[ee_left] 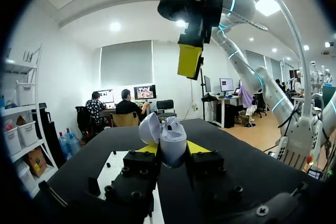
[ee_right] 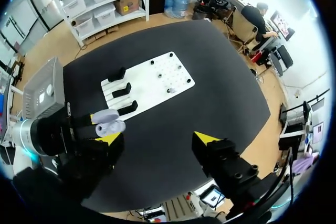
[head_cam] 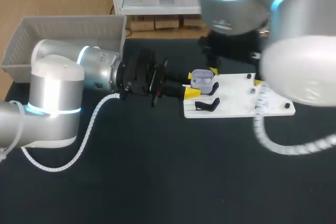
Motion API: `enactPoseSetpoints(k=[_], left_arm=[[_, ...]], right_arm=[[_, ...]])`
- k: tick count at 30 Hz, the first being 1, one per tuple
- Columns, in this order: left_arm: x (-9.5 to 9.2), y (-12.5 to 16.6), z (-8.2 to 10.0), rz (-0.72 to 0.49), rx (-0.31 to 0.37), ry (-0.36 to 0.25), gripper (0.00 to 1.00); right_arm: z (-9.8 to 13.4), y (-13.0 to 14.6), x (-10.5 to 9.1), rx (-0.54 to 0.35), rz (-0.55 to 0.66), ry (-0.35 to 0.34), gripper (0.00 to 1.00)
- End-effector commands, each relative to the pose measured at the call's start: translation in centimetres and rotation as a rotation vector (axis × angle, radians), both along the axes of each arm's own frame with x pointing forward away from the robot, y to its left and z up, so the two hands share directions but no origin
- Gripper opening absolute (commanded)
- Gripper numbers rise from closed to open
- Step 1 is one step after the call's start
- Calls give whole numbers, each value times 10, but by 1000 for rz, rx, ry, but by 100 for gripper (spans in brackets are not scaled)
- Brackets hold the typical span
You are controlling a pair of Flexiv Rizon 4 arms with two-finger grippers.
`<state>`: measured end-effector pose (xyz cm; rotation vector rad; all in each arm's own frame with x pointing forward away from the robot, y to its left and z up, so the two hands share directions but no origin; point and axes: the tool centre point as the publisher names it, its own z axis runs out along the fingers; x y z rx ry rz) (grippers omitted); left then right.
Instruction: Pick up each earbud case from the left stands, insert the matching earbuds, close the lid, and place the case in the box.
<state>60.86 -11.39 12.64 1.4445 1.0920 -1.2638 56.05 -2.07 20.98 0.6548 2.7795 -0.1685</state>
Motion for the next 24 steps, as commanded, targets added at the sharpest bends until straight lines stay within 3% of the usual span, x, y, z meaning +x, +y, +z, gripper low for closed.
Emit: enactPoseSetpoints(k=[1, 9, 17, 24], left_arm=[[-1, 0, 0, 5, -1, -3, 0], [-1, 0, 0, 5, -1, -3, 0], [-1, 0, 0, 5, -1, -3, 0], [-1, 0, 0, 5, -1, -3, 0]], right_arm=[[-1, -23, -7, 152, 66, -54, 82], [-34, -38, -3, 118, 100, -25, 83], [-77, -57, 6, 79, 93, 9, 69], [-109, -67, 18, 56, 93, 21, 64]])
